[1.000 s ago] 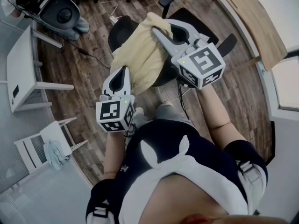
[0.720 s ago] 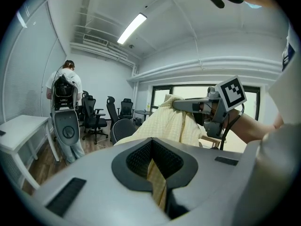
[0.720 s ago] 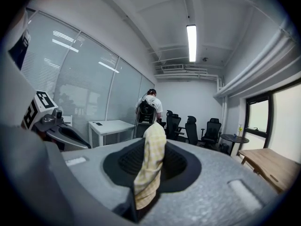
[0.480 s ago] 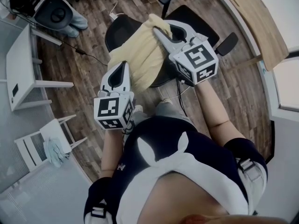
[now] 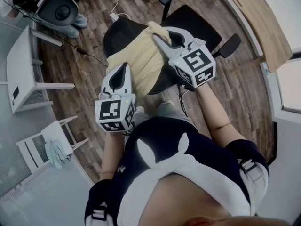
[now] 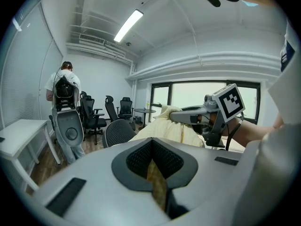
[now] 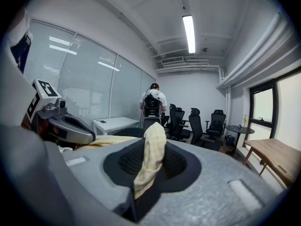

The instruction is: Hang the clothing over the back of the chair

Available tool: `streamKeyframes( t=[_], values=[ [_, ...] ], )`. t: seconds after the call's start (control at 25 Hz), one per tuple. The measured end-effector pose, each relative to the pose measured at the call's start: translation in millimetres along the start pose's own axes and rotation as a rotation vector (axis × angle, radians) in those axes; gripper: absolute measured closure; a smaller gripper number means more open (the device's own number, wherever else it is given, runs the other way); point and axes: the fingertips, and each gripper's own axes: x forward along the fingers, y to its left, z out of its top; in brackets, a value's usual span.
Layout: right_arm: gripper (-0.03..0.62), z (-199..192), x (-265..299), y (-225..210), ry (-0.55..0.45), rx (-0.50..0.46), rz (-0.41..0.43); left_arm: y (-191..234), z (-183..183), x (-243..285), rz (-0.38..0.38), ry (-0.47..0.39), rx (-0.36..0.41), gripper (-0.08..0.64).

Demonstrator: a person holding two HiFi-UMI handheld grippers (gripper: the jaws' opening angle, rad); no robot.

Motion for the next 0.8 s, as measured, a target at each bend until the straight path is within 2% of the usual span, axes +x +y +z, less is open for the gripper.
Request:
streamKeyframes(
  t=[0.2,0.56,0.8],
  values=[
    [0.512,-15,5,4,0.017,0.037,0.027,6,-2,-2,0.020,0.010,-0.002,0.554],
    [0.512,-40,12,16,0.063,-0.027,0.077,13,-5,-5,0.069,0.014,-0.007,0.554],
    [0.512,-47,17,19,0.042,0.001,0.131,18,-5,-5,0.090,-0.007,-0.010,0.554]
  ],
)
